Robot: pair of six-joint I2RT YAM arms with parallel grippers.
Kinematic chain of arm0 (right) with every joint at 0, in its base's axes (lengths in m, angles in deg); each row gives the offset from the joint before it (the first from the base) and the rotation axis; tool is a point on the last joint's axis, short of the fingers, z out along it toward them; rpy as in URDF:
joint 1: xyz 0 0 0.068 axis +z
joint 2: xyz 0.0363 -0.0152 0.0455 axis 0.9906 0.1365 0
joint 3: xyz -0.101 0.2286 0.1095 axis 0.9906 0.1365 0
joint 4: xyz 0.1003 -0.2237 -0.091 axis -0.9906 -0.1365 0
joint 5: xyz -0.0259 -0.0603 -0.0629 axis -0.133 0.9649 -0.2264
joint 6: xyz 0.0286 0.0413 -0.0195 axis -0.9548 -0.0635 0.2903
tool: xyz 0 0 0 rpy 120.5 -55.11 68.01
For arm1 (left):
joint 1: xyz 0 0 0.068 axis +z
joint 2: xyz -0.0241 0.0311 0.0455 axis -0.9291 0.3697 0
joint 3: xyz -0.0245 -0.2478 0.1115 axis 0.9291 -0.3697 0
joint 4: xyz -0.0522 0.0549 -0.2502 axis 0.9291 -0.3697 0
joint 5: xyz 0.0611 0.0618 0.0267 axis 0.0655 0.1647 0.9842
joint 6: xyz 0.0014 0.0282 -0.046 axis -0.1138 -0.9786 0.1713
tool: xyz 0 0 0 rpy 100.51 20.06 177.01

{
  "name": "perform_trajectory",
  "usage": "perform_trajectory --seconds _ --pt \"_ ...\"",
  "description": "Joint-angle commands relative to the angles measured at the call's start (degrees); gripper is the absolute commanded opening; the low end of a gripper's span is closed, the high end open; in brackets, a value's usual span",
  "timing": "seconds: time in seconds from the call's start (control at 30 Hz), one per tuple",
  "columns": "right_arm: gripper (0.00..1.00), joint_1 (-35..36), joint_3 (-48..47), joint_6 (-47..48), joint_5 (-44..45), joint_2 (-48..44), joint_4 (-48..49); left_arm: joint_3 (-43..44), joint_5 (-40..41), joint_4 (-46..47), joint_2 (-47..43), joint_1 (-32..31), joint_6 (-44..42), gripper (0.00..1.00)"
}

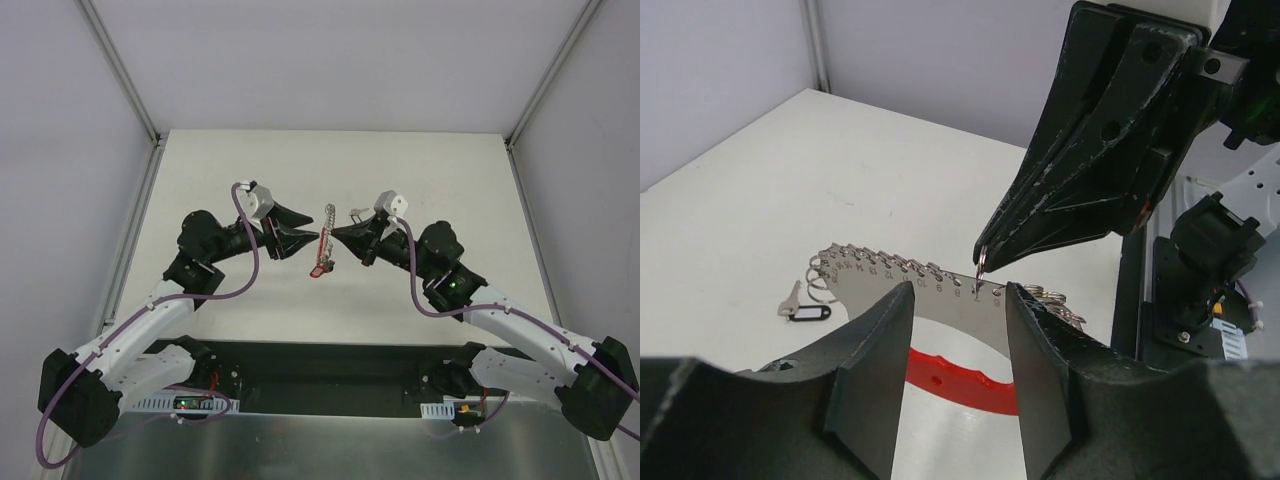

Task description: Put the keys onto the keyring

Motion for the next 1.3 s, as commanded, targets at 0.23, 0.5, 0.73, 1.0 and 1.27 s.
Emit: perform_trajectory --seconds 0.23,0.5,0.73,1.0,1.27 --pt "0.01 1.0 -0.92 -1.86 -0.99 -2.37 5.95 1.0 -3.76 6.36 2.18 -1.58 -1.89 0.3" --pt "0.01 1.09 -0.83 -2.21 -0.81 -2.72 6.39 1.62 -6.75 6.62 4.03 -2.63 -1.54 0.23" --pt "0.01 1.09 -1.01 -2.48 -1.34 -2.72 6.74 1.18 -4.99 6.62 4.12 -2.81 -1.45 0.15" --pt "0.01 1.53 -0.92 -2.92 -2.22 -1.49 7.53 1.18 -4.29 7.94 4.29 -3.07 -0.75 0.13" --pt "0.01 1.88 -1.09 -3.44 -2.66 -0.7 8.06 0.65 -3.59 9.08 4.47 -3.33 -0.05 0.09"
